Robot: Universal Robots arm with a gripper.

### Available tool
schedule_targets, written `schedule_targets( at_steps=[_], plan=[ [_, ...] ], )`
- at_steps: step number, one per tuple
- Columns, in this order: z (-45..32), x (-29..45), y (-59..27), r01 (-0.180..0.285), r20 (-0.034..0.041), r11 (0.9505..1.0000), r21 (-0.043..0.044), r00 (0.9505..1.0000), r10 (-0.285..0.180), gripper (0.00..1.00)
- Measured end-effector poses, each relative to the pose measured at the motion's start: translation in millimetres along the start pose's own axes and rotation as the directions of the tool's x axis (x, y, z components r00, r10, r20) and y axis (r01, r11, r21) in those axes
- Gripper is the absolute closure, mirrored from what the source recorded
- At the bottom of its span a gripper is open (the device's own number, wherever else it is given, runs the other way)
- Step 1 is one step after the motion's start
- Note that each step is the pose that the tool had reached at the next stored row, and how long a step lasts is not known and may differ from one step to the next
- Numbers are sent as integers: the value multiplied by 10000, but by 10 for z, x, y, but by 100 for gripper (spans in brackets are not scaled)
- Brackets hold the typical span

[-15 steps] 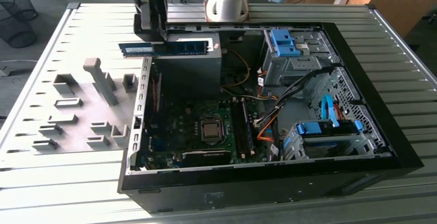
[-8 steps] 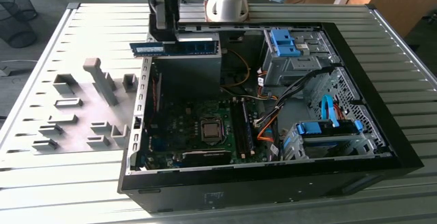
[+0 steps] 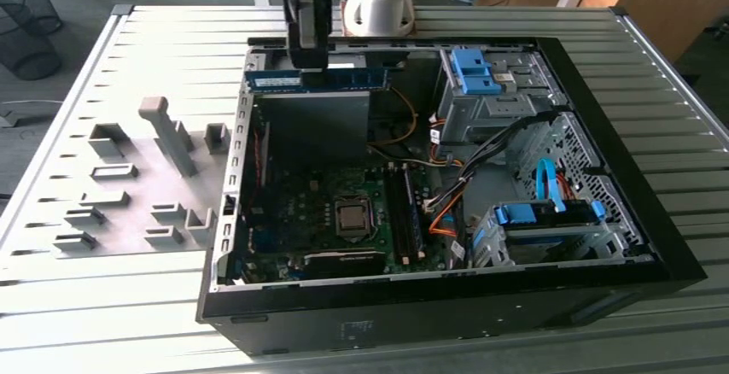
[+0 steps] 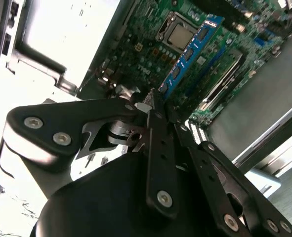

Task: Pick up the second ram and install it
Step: 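Pick up the second ram and move it above second insertion slot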

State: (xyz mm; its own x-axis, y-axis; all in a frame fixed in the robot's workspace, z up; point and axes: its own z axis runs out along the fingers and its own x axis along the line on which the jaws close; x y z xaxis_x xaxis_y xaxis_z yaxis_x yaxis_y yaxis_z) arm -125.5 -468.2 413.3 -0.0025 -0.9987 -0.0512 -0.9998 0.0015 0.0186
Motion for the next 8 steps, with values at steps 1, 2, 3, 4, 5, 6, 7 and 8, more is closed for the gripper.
schedule_targets(
  at_steps=[1, 2, 3, 4, 5, 6, 7, 8],
  plan=[
    [0, 0, -29, 2, 0, 10000, 0, 10000, -2, 86],
    [-1, 0, -56, 3, 0, 10000, -1, 10000, -3, 86],
    [-2, 0, -82, 4, -1, 10000, -1, 10000, -4, 86],
    [-2, 0, -105, 5, 0, 10000, -1, 10000, -5, 86],
    [-2, 0, -127, 5, 0, 10000, -1, 10000, -5, 86],
    [-3, 0, -152, 6, -1, 10000, -1, 10000, -6, 86],
    [-4, 0, -174, 7, -1, 10000, -1, 10000, -7, 86],
    [-4, 0, -195, 9, 0, 10000, -1, 10000, -9, 86]
  ],
)
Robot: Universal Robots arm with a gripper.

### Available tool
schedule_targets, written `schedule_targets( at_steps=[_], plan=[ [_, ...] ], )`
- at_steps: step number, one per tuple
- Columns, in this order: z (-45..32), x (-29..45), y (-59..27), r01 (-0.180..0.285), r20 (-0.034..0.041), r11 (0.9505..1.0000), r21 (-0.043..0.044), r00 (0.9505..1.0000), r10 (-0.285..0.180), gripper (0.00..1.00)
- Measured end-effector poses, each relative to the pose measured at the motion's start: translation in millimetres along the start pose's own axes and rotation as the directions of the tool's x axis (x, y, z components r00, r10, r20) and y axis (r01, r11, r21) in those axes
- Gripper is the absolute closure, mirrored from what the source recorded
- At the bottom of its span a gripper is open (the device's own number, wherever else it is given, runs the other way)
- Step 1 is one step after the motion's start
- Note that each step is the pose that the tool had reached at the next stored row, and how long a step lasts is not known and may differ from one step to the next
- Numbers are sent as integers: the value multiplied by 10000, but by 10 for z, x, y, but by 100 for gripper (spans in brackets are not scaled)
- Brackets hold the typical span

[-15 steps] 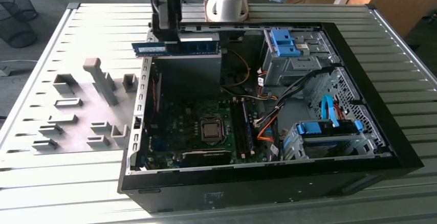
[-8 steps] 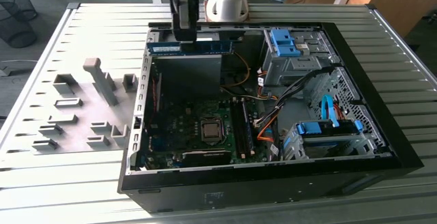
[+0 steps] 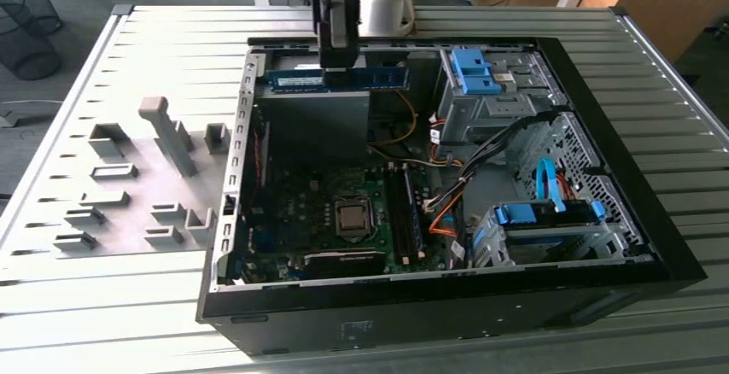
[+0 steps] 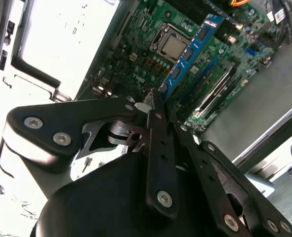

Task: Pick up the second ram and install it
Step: 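Pick up the second ram and move it above second insertion slot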

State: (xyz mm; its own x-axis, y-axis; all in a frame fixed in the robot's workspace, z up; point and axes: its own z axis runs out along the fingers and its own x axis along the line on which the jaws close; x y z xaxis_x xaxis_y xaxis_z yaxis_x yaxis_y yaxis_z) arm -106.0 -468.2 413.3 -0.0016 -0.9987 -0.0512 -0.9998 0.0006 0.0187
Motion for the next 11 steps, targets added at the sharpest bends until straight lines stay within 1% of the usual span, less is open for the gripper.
schedule_targets(
  at_steps=[7, 11],
  plan=[
    [-3, 0, -137, 6, -1, 10000, 0, 10000, -6, 86],
    [-4, -1, -232, 11, 0, 10000, 0, 10000, -11, 86]
  ],
)
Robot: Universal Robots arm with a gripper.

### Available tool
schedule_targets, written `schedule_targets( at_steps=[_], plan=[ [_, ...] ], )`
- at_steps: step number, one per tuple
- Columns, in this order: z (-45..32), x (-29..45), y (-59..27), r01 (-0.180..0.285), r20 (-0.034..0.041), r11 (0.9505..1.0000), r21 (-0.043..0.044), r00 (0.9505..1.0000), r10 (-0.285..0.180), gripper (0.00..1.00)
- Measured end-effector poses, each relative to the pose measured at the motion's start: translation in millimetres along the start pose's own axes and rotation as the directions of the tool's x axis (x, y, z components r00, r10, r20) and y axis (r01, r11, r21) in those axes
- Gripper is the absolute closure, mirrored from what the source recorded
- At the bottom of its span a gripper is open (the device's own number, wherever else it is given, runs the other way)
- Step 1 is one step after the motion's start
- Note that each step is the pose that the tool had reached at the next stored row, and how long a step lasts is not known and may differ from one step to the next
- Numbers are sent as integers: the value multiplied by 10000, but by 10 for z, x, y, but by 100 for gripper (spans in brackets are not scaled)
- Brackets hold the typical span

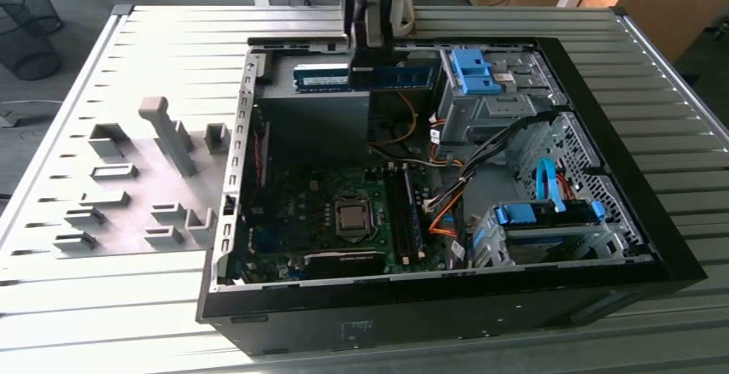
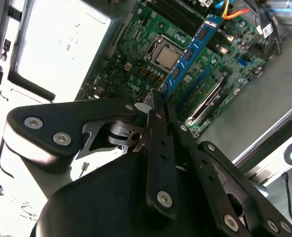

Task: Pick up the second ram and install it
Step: 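Pick up the second ram and move it above second insertion slot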

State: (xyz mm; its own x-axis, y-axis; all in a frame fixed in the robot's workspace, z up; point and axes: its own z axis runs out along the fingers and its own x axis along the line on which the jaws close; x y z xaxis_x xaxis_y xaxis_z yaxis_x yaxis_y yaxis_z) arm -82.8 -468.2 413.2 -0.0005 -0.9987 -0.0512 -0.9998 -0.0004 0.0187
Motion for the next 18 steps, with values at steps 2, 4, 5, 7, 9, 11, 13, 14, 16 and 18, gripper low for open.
schedule_targets(
  at_steps=[2, 4, 5, 7, 9, 11, 13, 14, 16, 18],
  plan=[
    [-1, 0, -41, 0, -1, 10000, 0, 10000, 0, 86],
    [-1, 0, -80, 2, 0, 10000, 0, 10000, -2, 86],
    [-2, 0, -100, 3, 0, 10000, 0, 10000, -3, 86],
    [-3, 0, -141, 4, 0, 10000, 0, 10000, -4, 86],
    [-4, 0, -185, 5, 0, 10000, 0, 10000, -5, 86],
    [-5, 0, -237, 6, -1, 10000, 0, 10000, -6, 86],
    [-6, 0, -287, 9, -1, 10000, -1, 10000, -9, 86],
    [-6, 0, -310, 11, -1, 10000, -1, 10000, -11, 86],
    [-7, 0, -358, 13, -1, 10000, -1, 10000, -13, 86],
    [-7, 0, -378, 14, 0, 10000, -1, 10000, -14, 86]
  ],
)
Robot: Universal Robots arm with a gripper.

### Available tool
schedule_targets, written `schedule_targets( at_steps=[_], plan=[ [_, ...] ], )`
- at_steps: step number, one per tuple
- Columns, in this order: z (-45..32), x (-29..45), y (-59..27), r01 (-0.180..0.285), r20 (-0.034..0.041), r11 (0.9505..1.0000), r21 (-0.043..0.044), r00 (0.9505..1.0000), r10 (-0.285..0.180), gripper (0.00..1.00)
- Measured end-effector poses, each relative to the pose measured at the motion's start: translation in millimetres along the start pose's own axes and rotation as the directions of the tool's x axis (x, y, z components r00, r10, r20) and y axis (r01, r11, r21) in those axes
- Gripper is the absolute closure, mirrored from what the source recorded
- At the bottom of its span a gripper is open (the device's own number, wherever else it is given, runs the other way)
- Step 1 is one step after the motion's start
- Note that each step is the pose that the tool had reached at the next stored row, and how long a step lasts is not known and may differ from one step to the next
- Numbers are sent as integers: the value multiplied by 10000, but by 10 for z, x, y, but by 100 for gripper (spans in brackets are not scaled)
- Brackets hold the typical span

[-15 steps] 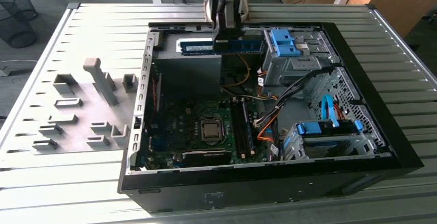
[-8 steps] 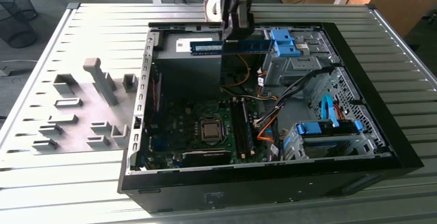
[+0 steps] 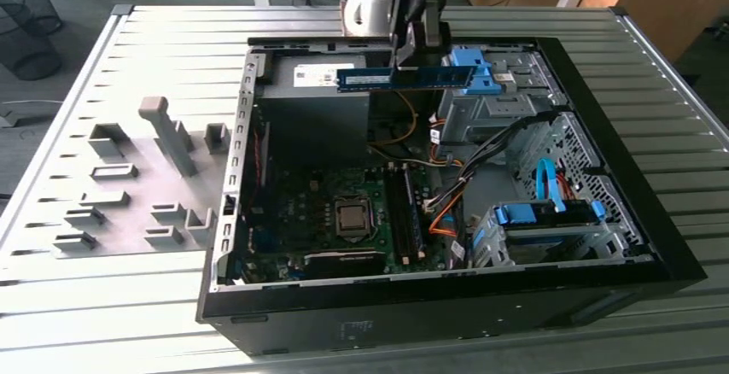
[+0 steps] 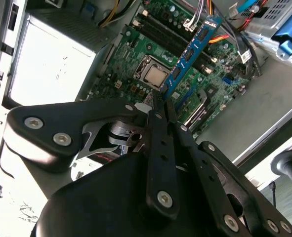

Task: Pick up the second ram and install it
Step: 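Pick up the second ram and move it above second insertion slot, then insert the second ram into the second slot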

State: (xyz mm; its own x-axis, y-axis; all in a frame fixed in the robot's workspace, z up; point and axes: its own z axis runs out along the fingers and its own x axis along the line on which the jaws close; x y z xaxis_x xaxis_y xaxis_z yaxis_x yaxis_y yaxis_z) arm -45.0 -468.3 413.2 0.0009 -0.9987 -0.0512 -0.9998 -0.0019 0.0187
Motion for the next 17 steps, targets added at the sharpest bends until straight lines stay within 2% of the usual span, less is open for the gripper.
schedule_targets(
  at_steps=[12, 17],
  plan=[
    [0, -1, -23, -10, 0, 10000, 2, 10000, 10, 86],
    [8, 0, -24, -233, -2, 9997, 12, 9997, 233, 86]
  ],
)
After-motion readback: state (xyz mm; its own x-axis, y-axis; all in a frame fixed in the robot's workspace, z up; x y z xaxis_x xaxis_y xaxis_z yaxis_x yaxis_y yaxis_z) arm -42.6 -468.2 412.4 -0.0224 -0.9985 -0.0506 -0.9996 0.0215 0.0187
